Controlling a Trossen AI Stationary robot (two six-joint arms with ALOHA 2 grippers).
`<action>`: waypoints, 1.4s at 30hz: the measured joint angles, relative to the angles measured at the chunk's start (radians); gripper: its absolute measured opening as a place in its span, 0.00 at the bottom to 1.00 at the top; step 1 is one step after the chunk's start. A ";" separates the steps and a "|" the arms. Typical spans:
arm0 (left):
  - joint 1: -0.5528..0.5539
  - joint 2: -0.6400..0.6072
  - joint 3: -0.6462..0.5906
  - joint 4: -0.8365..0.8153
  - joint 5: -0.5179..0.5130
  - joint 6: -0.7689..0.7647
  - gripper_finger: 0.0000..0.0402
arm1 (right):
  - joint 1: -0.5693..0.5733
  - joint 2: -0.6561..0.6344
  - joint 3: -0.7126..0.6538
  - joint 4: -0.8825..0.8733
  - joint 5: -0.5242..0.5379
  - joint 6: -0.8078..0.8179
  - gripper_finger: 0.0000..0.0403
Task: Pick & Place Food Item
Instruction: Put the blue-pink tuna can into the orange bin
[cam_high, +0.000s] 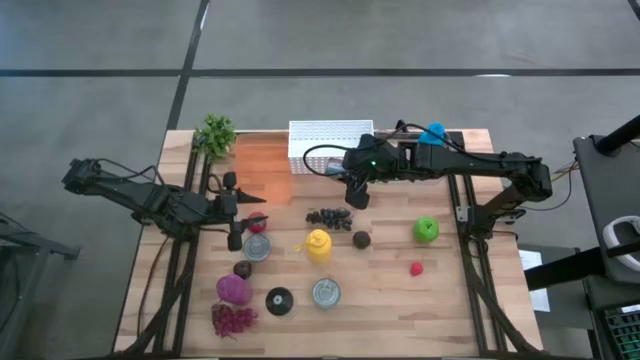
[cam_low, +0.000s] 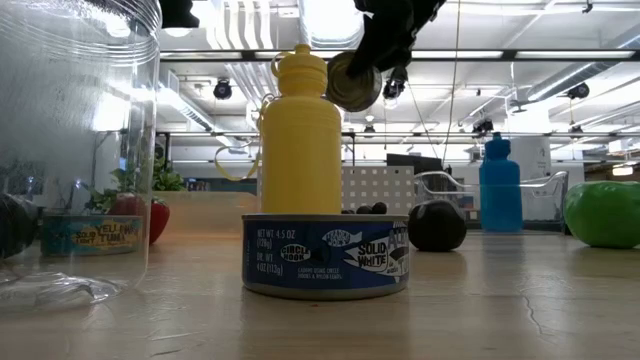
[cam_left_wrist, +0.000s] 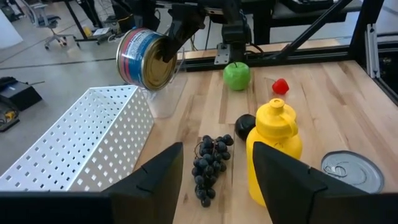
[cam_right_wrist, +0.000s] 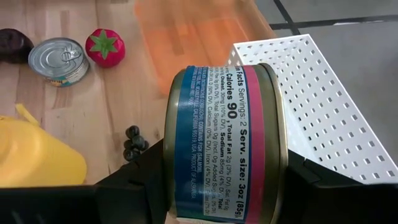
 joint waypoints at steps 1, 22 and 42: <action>0.000 0.000 0.000 0.000 0.000 0.000 0.51 | 0.000 0.000 0.000 0.001 0.000 0.000 0.46; 0.000 -0.001 0.000 0.000 0.000 0.001 0.95 | 0.000 0.000 0.000 0.002 0.000 0.000 0.46; 0.000 -0.001 0.000 0.000 0.000 -0.003 0.98 | 0.000 -0.001 -0.007 0.033 0.000 -0.010 0.46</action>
